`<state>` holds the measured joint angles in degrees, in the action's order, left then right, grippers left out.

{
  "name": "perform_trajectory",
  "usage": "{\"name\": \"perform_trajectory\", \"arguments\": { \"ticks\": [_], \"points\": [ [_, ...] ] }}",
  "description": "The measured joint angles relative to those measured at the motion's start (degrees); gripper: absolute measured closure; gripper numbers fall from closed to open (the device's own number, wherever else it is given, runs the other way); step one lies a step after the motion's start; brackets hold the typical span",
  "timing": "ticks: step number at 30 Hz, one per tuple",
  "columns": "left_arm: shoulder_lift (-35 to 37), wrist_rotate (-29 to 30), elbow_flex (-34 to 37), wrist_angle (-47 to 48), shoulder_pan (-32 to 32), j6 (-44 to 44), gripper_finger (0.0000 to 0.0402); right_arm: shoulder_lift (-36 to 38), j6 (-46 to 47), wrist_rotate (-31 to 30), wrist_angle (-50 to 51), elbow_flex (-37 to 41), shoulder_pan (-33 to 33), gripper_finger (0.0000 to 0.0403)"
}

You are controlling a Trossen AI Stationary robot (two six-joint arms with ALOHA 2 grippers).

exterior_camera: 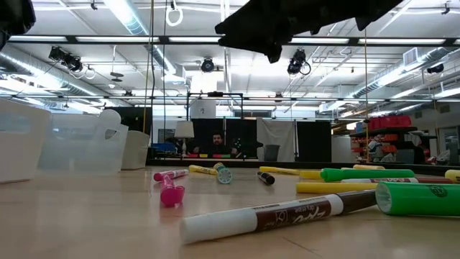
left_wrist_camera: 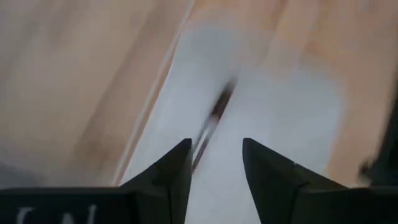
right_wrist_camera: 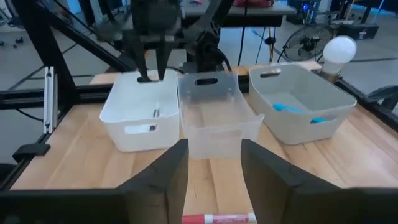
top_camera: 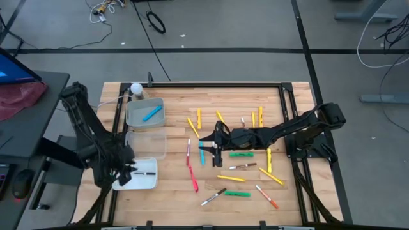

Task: Pick & Place Markers
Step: Put the yellow pen into the transparent bin

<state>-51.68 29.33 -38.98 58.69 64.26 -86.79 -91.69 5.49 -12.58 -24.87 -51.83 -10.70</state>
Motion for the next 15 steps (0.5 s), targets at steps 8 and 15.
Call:
{"name": "perform_trajectory", "arguments": {
  "ticks": [8, 15],
  "points": [
    [-0.5, 33.9, 0.0, -14.0, -4.0, 30.9, 0.0277, -2.0, 3.7, -4.3, 0.4, 0.0, 0.9, 0.0253],
    [-0.4, 32.4, 1.3, -18.9, -14.0, 42.1, 0.0287, -2.5, 3.4, -11.0, 4.6, 0.0, 1.4, 0.0253]
  ]
}}
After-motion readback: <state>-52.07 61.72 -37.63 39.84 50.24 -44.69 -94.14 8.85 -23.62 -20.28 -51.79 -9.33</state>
